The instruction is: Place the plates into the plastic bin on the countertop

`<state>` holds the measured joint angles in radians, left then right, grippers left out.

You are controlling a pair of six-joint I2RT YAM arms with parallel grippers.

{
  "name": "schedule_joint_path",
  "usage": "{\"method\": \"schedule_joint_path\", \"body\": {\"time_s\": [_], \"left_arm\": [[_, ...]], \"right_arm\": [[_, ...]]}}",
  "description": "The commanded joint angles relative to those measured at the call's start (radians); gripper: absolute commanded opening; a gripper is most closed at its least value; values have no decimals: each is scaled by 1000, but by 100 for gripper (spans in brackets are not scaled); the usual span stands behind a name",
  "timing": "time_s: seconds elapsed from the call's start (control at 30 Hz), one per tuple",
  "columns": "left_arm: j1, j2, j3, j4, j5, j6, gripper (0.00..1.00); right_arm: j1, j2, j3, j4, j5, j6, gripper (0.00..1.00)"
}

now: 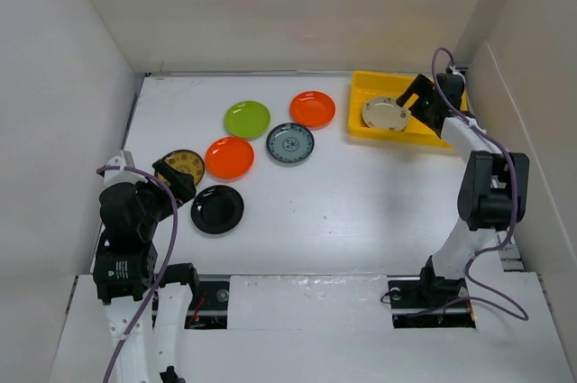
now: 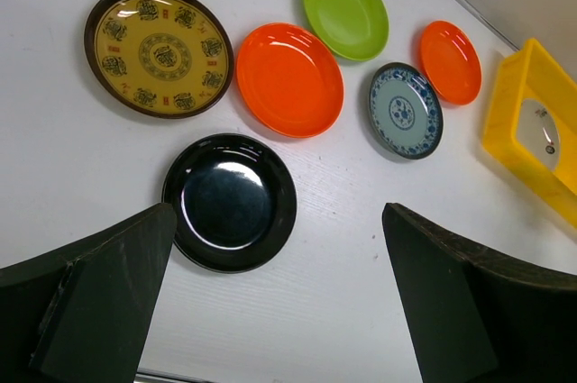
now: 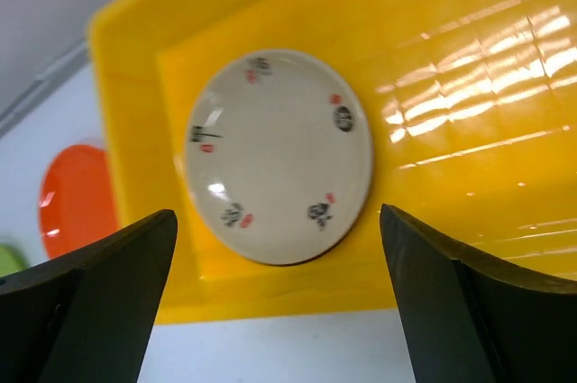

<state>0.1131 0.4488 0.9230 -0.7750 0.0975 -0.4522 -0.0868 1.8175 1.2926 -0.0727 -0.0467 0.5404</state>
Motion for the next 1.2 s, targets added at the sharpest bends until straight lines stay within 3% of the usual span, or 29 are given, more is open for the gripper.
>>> {"method": "schedule_joint_path", "body": {"time_s": [0.0, 0.2, 0.37, 0.53, 0.77, 0.9, 0.93, 1.07, 1.17], "left_arm": [[-1, 2, -6, 34, 13, 15, 100], [-1, 2, -6, 34, 13, 15, 100], [-1, 2, -6, 34, 13, 15, 100], [-1, 2, -6, 34, 13, 15, 100], [-1, 2, -6, 34, 13, 15, 100], [-1, 2, -6, 34, 13, 15, 100], [-1, 2, -6, 34, 13, 15, 100], [-1, 2, -6, 34, 13, 15, 100], [-1, 2, -6, 34, 2, 15, 100]], "right_arm": [[79, -170, -4, 53, 37, -63, 100], [310, -230, -131, 62, -38, -112, 99], [491, -221, -318, 282, -13, 1, 92], [529, -74, -375, 458, -74, 110, 89], [559, 139, -227, 467, -130, 171, 83], [559, 244, -121, 427, -154, 193, 65], [559, 255, -121, 427, -154, 193, 65], [550, 269, -73, 387, -154, 211, 40], [550, 292, -33, 338, -163, 211, 28]]}}
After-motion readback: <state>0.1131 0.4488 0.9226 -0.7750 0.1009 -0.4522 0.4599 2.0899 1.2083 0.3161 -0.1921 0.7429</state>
